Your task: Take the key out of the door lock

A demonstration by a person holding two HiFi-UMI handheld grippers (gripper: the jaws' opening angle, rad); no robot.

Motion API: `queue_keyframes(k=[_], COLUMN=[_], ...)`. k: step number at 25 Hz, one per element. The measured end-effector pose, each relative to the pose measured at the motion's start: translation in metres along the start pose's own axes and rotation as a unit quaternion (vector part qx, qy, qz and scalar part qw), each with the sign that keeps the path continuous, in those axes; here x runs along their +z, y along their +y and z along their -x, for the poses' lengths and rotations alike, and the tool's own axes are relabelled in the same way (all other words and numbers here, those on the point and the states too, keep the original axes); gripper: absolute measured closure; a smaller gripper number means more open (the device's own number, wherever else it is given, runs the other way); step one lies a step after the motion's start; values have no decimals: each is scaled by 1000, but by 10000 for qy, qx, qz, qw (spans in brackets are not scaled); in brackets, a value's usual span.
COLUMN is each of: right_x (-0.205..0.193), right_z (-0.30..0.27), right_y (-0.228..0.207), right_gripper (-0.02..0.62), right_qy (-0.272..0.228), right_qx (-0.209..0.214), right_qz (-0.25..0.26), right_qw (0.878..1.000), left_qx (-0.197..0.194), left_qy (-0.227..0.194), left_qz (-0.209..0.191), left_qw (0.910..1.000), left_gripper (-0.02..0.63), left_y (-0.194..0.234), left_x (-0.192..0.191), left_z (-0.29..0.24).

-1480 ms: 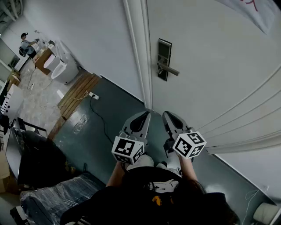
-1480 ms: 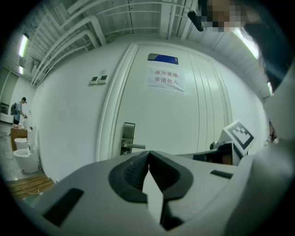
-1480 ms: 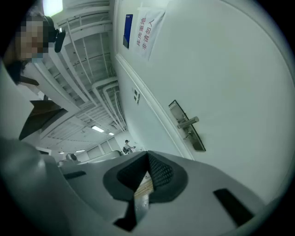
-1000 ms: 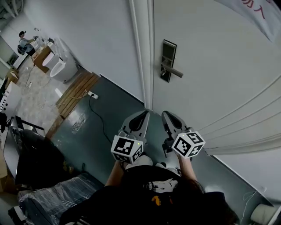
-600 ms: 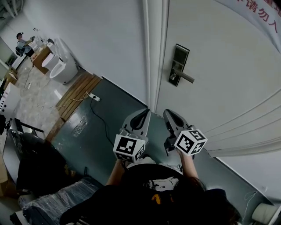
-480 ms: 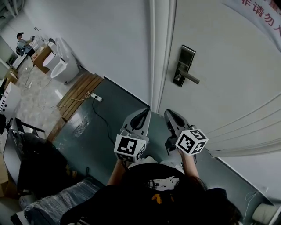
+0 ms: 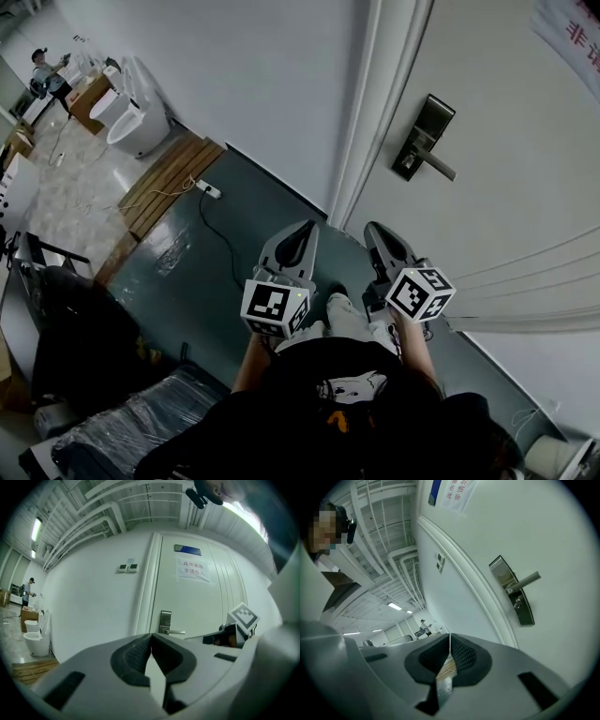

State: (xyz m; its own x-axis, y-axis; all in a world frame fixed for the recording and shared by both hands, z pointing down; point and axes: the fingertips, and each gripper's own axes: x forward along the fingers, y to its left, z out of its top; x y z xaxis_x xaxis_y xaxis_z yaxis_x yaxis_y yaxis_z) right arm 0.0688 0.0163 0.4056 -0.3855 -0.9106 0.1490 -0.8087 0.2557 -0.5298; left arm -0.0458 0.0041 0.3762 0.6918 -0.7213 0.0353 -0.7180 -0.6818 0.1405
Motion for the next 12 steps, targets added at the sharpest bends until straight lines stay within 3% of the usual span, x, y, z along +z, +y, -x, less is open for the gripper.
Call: queue_keyframes(k=[12], right_x=[1], right_z=[-95], right_y=[-4], right_gripper=[589], right_qy=[314], right_qx=[342], right_qz=[-76], right_qw=[9989], left_qx=[456], left_qy=[-129], left_qz=[-254], left_qw=[9986], left_gripper=[597], left_y=[78], left_x=[15], left_z=[-39])
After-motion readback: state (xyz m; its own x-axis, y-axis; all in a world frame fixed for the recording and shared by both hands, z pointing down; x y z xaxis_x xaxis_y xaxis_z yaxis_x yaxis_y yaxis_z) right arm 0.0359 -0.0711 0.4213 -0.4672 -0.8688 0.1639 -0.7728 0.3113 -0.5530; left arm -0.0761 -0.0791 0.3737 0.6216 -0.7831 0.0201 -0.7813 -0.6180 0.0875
